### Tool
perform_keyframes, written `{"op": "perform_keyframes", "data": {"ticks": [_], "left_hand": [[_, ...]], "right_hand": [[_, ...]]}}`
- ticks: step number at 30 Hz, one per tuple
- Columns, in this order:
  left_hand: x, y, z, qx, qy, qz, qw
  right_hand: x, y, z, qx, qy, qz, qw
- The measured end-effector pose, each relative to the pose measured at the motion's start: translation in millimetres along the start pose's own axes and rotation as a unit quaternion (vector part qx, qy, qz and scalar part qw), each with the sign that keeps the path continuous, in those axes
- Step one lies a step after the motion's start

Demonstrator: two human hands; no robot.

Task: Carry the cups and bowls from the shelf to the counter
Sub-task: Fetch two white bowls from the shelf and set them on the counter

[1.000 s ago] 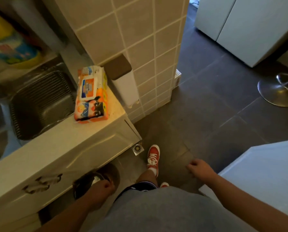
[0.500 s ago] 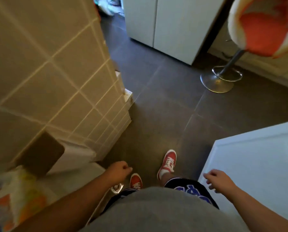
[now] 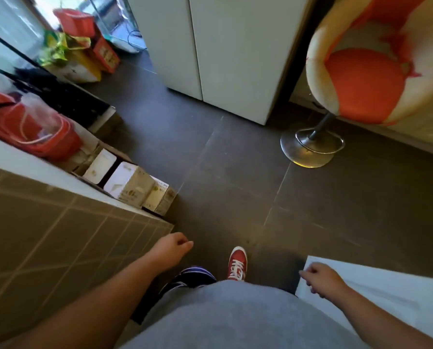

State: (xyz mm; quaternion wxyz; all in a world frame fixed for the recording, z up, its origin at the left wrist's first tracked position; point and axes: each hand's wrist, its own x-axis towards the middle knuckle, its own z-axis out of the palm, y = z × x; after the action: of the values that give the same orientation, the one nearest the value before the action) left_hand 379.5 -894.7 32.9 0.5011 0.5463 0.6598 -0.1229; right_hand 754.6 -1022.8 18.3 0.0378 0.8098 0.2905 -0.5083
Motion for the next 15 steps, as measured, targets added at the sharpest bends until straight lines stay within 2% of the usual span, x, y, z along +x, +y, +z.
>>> {"op": "perform_keyframes", "data": {"ticks": [4,8,15], "left_hand": [[17,2,-31,-0.048,0.021,-0.069,0.996],[42,-8,-61,-0.074,0.004,-0.133,0.988],[113,8,-115,-0.068,0.015,-0.167,0.983]], "right_hand": [[43,-89,-47,-0.018,-0.017,-0.066,0.998],[89,-178,-75,-0.051,-0.023,-0.12,0.991],[162,-295,-125,-0.078,0.009,-0.157,0.984]]}}
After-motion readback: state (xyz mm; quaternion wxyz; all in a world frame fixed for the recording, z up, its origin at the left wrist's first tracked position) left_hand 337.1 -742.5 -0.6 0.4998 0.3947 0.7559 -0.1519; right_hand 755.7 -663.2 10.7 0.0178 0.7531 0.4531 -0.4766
